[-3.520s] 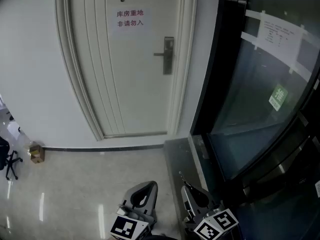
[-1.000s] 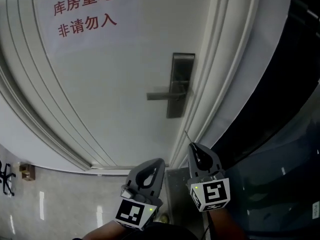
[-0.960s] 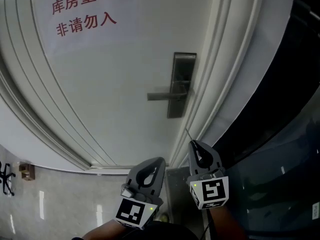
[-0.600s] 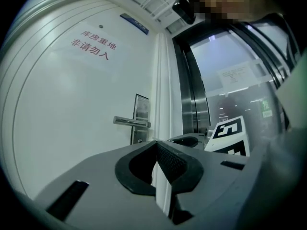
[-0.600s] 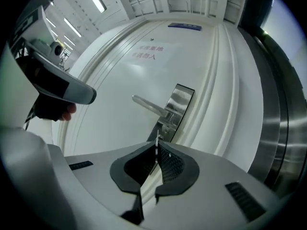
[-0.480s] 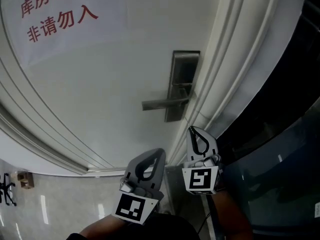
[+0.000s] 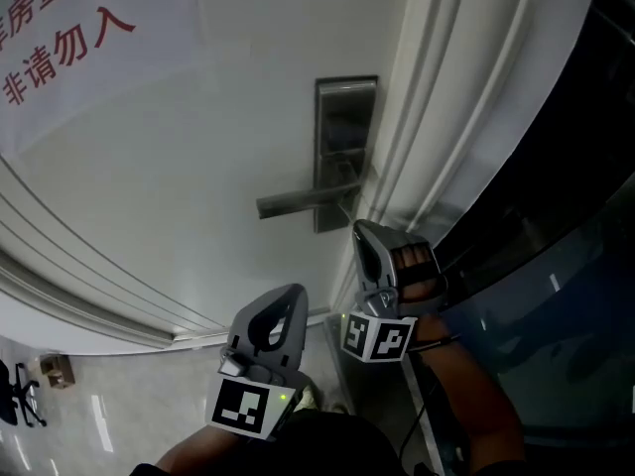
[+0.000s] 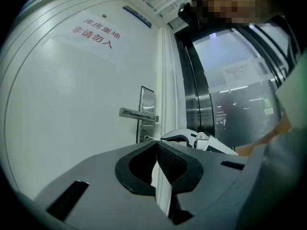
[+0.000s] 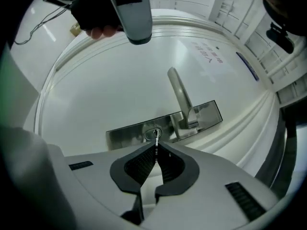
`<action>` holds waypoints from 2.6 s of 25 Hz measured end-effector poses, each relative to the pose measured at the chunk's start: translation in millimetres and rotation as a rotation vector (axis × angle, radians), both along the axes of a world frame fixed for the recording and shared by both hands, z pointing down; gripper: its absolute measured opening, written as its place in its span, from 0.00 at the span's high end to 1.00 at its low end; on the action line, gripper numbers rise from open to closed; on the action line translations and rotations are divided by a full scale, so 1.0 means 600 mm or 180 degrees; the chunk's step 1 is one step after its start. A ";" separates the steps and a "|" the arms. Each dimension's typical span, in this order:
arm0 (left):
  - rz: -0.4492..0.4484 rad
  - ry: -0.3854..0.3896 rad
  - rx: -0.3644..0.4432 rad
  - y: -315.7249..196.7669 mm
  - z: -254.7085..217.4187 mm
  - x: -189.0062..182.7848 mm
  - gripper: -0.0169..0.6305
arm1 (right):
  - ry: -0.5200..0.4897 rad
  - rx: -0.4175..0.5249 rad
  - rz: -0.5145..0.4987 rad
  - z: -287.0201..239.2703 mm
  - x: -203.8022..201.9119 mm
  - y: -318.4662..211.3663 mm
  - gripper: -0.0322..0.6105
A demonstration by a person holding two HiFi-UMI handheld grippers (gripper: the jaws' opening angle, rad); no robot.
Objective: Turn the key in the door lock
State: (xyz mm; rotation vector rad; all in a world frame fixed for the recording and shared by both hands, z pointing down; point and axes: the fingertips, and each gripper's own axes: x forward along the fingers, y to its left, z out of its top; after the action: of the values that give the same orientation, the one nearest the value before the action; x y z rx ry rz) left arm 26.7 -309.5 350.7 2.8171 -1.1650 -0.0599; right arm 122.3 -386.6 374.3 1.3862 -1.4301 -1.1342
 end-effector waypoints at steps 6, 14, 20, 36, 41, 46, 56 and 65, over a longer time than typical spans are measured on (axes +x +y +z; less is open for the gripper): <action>-0.0006 0.0018 -0.0020 -0.007 0.003 -0.007 0.97 | 0.0147 0.0021 0.0083 0.003 0.002 -0.009 0.92; -0.0027 0.0048 -0.0032 -0.014 0.004 -0.020 0.97 | 0.0285 -0.0011 0.0238 0.008 0.003 -0.027 0.92; -0.0029 0.0074 -0.0050 -0.023 0.005 -0.025 0.97 | 0.0497 -0.0055 0.0387 0.004 -0.001 -0.038 0.92; -0.0093 0.0123 -0.0051 -0.039 0.000 -0.046 0.97 | 0.0801 -0.0145 0.0634 0.001 -0.023 -0.063 0.92; -0.0122 0.0126 -0.0071 -0.045 0.005 -0.056 0.97 | 0.0868 -0.0106 0.0595 0.002 -0.024 -0.075 0.92; -0.0126 0.0139 -0.0097 -0.049 0.008 -0.061 0.97 | 0.0980 -0.0113 0.0609 0.002 -0.024 -0.082 0.92; -0.0093 0.0171 -0.0116 -0.049 0.011 -0.059 0.97 | 0.0983 0.0008 0.0581 0.009 -0.022 -0.073 0.92; -0.0103 0.0192 -0.0119 -0.046 0.011 -0.061 0.97 | 0.0982 0.0040 0.0511 0.005 -0.022 -0.069 0.92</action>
State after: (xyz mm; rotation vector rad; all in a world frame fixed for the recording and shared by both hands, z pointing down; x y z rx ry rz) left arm -10.0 -337.0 357.2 2.7443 -1.1858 -0.1232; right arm 109.2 -428.2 377.2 1.2473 -1.0759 -1.1941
